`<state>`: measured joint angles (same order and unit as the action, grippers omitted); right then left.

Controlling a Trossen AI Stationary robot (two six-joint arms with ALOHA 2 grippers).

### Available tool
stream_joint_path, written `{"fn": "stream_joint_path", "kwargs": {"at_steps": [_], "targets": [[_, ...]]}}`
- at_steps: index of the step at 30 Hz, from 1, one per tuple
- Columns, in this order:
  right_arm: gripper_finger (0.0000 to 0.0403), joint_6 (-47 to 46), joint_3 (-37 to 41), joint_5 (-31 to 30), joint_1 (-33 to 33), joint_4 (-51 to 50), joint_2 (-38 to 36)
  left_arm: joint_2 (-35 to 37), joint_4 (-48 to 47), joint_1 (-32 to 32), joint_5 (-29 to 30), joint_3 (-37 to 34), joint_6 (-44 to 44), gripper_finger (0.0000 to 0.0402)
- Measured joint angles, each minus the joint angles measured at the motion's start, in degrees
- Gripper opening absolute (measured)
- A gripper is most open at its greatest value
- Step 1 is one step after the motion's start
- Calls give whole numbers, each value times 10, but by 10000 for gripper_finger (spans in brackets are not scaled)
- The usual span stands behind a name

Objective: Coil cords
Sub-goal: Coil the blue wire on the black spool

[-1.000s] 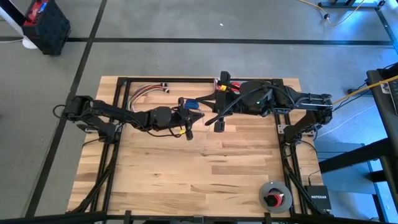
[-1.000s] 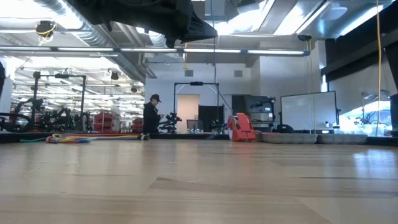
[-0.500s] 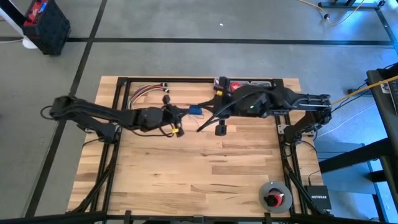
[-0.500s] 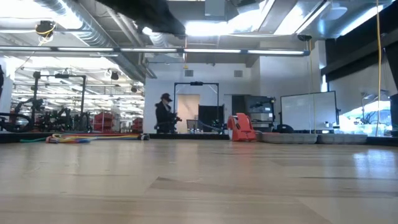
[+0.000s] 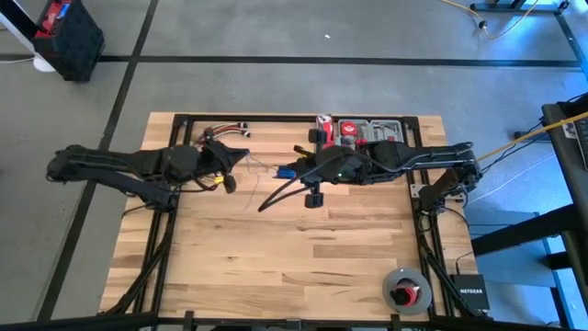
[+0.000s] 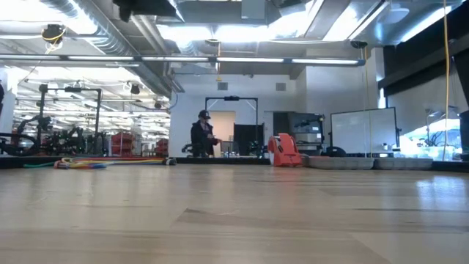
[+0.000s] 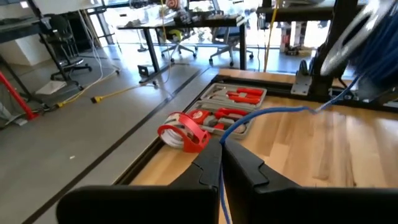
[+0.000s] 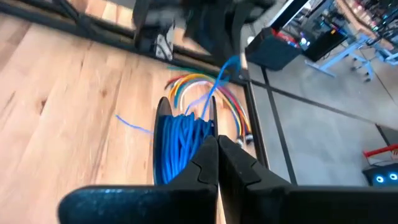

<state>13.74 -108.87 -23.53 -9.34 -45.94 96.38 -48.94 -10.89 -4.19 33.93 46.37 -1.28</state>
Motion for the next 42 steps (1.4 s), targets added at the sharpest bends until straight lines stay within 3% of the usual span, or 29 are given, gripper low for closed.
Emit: {"fn": "stream_joint_path", "kwargs": {"at_steps": [7, 12, 23, 35, 42], "targets": [[0, -5, 19, 0, 0, -6, 0, 52, -21, -2, -1, 0, -11, 0], [0, -5, 47, -50, 3, 1, 0, 51, -6, -21, -29, 0, -32, 0], [0, 0, 175, -119, 28, 182, 1, -34, 131, -78, -34, 0, -24, 0], [0, -18, 241, -115, 34, 302, 1, -133, 238, -79, -32, 0, -16, 0], [0, -28, 243, -104, 34, 328, 1, -177, 240, -84, -4, 0, -17, 0]]}}
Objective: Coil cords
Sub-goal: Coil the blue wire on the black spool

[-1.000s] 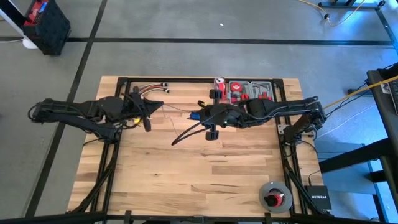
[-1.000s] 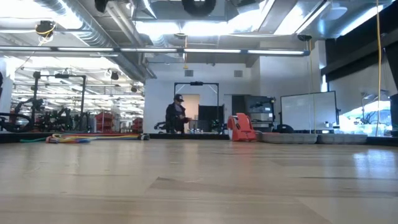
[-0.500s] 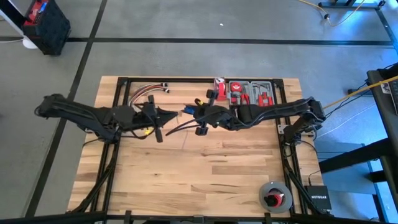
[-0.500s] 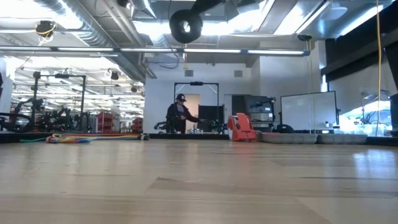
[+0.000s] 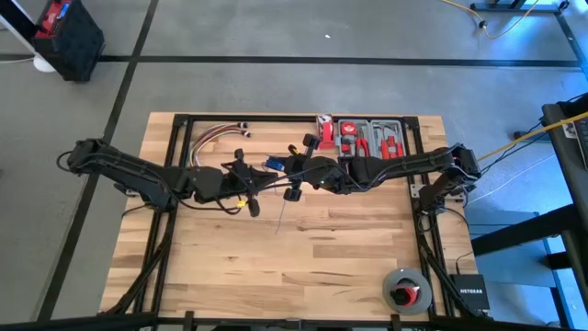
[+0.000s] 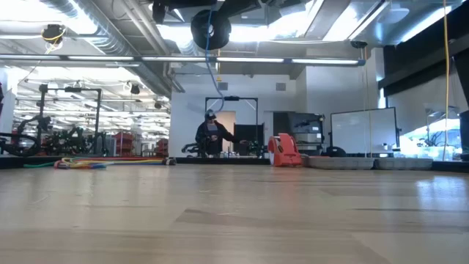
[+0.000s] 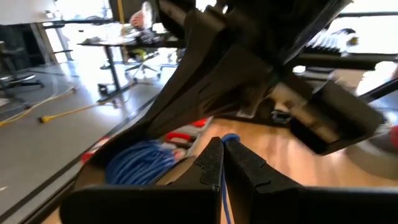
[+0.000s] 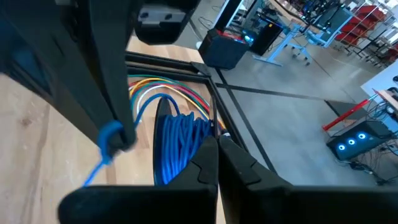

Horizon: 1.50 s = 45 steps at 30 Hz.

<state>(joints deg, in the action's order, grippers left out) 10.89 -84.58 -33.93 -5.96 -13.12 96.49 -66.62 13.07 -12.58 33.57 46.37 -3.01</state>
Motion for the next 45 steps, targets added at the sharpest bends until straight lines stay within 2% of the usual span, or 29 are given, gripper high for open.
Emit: {"fn": "stream_joint_path", "kwargs": {"at_steps": [7, 12, 21, 25, 30, 36, 39, 43, 45], "targets": [[0, -2, 0, 0, 0, 0, 0, -10, -1, -24, 66, 0, 33, 0], [0, -2, 0, 0, 0, -6, 0, 31, -6, -51, 141, 18, 108, 0], [0, -1, -1, 10, 0, -11, 0, 71, -23, -55, 155, 68, 209, 0], [0, 3, -1, -2, 0, -24, -4, 76, -121, -62, 172, 78, 159, 0], [0, 3, -1, 5, 0, -14, -26, 76, -280, -73, 175, 69, 11, 0], [0, 14, -1, 19, 0, 17, -54, 63, -293, -68, 180, 8, -63, 0], [0, 14, -1, 52, 0, 16, -68, 63, -303, -60, 225, -7, -71, 0], [0, 11, -1, 95, -8, -9, -83, 71, -349, -47, 319, -7, -75, 0], [0, 11, -1, 96, -11, -21, -89, 75, -371, -41, 331, -7, -73, 0]]}}
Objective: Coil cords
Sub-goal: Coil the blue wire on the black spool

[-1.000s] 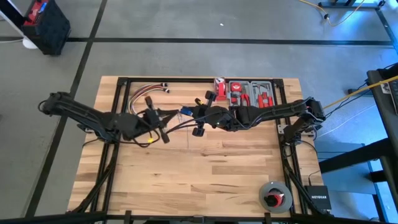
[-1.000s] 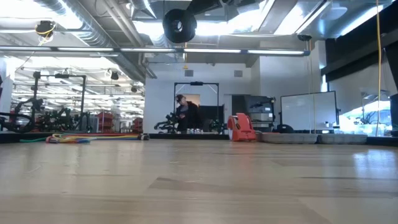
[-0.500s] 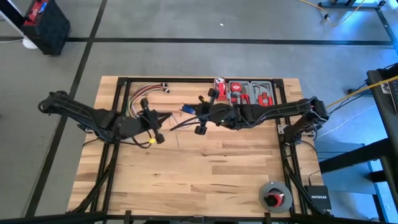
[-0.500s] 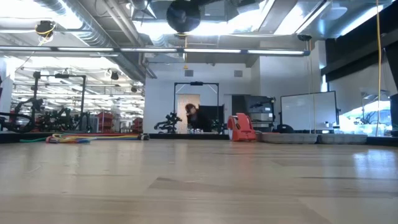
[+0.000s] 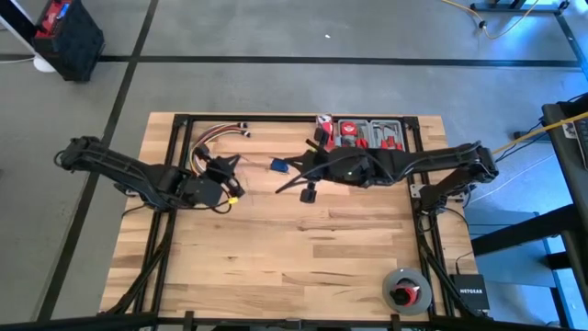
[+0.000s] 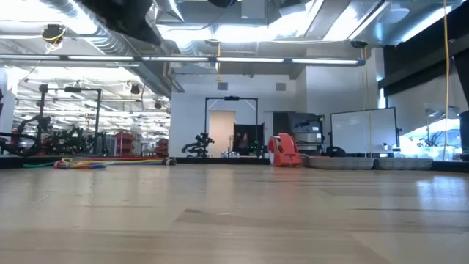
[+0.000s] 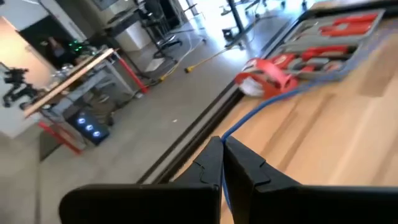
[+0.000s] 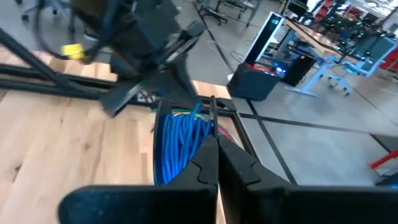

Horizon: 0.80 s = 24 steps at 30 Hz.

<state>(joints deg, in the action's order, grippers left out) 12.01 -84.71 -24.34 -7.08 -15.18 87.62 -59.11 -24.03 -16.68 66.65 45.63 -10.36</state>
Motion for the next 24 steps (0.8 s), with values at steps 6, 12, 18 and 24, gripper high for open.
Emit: {"fn": "stream_joint_path", "kwargs": {"at_steps": [6, 12, 18, 24], "targets": [[0, 0, 0, -10, -13, -19, -4, 0, -23, 16, -126, 0, -35, 32], [0, 0, 0, -11, -12, -19, -4, 1, -46, 16, -362, 17, -34, 106], [0, 2, 0, -11, -12, -18, -4, -7, 72, 10, -394, 10, 24, 137], [0, 2, 0, -11, -11, -17, -4, -61, 283, 36, -389, -29, 79, 135]]}}
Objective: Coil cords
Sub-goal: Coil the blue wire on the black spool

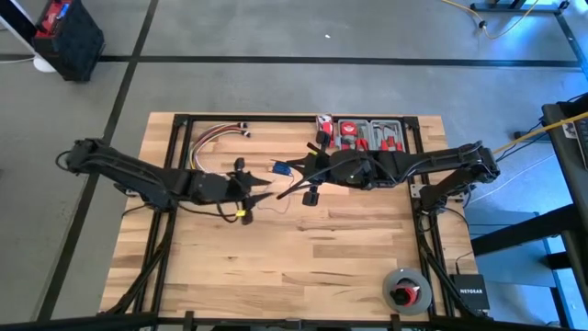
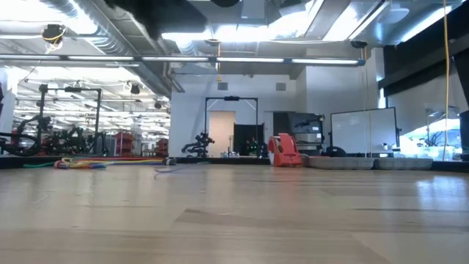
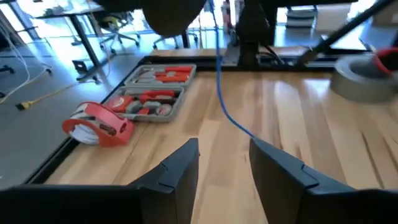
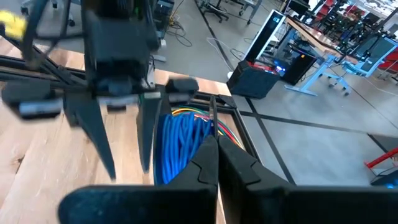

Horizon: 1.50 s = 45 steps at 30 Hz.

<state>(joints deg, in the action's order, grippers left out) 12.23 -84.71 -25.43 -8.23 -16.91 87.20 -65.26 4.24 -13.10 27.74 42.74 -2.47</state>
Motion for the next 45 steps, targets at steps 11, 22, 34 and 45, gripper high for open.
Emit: {"fn": "stream_joint_path", "kwargs": {"at_steps": [11, 22, 34, 45], "targets": [[0, 0, 0, 0, 0, 0, 0, -142, 126, 34, -8, -10, -73, 131], [0, 1, 0, 0, 0, -2, 0, -132, 93, 33, -124, -10, -81, 131], [0, 1, 0, 0, 0, -5, 0, -130, 36, 24, -174, -10, -78, 131], [0, 1, 1, 0, -1, -5, 0, -170, 116, 34, -171, -10, -91, 131]]}}
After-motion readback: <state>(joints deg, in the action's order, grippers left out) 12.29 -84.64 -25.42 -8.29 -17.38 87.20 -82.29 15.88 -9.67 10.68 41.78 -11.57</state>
